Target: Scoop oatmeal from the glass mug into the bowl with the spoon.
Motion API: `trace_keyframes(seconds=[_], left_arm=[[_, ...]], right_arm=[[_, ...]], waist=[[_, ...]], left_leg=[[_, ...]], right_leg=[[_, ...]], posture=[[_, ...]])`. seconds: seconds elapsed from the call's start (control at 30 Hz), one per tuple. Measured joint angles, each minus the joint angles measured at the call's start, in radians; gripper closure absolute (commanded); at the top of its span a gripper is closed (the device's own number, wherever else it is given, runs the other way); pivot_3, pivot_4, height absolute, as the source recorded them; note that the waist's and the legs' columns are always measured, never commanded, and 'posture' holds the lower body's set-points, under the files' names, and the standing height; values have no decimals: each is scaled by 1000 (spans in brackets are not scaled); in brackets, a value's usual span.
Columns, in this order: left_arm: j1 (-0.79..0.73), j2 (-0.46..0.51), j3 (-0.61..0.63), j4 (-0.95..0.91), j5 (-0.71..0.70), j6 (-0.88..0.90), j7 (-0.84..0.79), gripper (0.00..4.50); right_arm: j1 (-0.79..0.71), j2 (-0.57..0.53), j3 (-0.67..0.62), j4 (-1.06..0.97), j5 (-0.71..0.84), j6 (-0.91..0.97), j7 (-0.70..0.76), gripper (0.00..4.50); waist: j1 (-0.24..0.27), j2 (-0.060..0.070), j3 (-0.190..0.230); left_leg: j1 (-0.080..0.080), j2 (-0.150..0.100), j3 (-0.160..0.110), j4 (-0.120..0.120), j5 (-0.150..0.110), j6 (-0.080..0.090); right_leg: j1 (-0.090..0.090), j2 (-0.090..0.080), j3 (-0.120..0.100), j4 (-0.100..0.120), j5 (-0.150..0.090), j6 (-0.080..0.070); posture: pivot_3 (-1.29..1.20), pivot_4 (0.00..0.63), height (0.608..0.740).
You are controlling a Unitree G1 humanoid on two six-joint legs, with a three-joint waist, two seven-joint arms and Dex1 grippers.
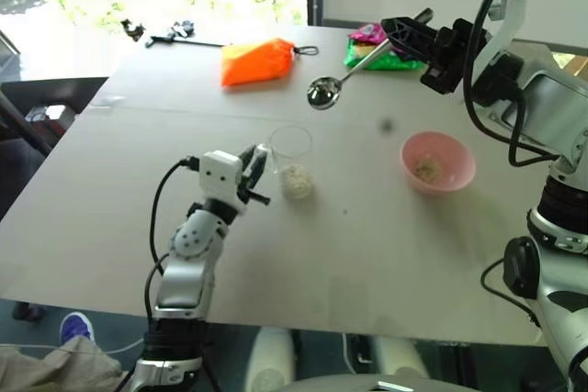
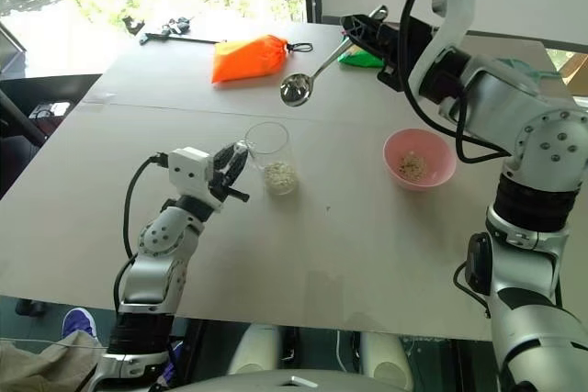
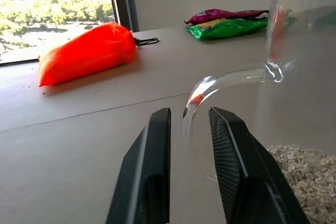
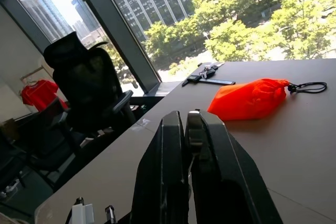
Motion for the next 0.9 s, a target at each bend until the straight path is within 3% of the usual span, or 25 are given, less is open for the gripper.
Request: trace_keyframes(seconds=[0.23,0.53,0.73,0.9], left_arm=[[-60,0,8,-3,-2,71,31,2141],[-84,3,9,-102,-41,342,72,2141],[-85,9,20,-144,-44,403,73,2141],[-85,11,35,-144,-43,418,73,4232]], right_arm=[[4,0,14,0,-7,-10,6,4500],[5,0,22,0,-19,-13,2,4500],[5,0,30,1,-29,-19,3,4500],[5,0,32,1,-33,-26,13,4500]], waist=[[0,0,0],[-1,0,0],[0,0,0],[0,0,0]], left_leg=[[0,0,0,0,0,0],[0,0,-1,0,0,0],[0,0,-1,0,0,0],[0,0,-1,0,0,0]], right_leg=[[0,0,0,0,0,0],[0,0,0,0,0,0],[0,0,0,0,0,0],[0,0,0,0,0,0]], posture=[[0,150,740],[0,150,740],[0,150,740],[0,150,740]])
